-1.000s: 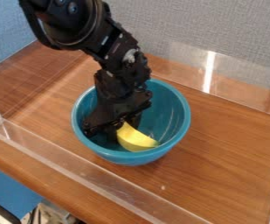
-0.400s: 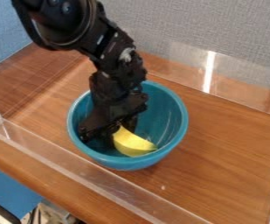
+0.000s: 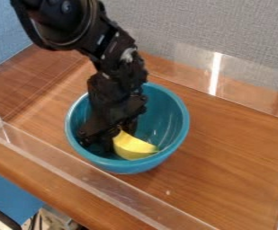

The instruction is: Remove the yellow object from the blue bowl and put it on the table

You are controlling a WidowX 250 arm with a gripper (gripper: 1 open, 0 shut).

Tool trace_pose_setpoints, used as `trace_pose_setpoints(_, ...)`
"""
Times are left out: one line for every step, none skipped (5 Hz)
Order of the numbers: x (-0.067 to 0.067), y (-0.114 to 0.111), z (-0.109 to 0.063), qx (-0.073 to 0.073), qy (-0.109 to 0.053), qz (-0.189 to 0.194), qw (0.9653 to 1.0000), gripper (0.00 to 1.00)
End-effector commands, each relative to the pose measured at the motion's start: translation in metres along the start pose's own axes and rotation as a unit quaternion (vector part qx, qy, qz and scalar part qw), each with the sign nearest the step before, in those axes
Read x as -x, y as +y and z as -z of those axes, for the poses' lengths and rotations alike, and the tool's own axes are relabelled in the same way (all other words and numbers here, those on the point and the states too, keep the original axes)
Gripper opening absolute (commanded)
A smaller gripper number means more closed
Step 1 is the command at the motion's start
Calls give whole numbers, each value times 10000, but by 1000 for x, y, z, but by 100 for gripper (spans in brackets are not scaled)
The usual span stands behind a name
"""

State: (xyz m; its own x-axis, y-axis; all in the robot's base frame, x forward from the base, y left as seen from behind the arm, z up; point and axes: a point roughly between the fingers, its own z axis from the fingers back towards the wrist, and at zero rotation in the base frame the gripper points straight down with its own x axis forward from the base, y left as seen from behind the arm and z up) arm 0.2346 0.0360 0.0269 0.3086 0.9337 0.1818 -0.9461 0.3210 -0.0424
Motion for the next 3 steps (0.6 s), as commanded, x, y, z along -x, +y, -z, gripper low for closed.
trace_pose_setpoints(-13, 4, -7, -49, -13, -121, 9999, 0)
trace_pose_setpoints(-21, 4, -16, -32, -2, -82, 10000, 0)
trace_pose_setpoints(-25, 2, -23, 29, 43, 172, 9998, 0)
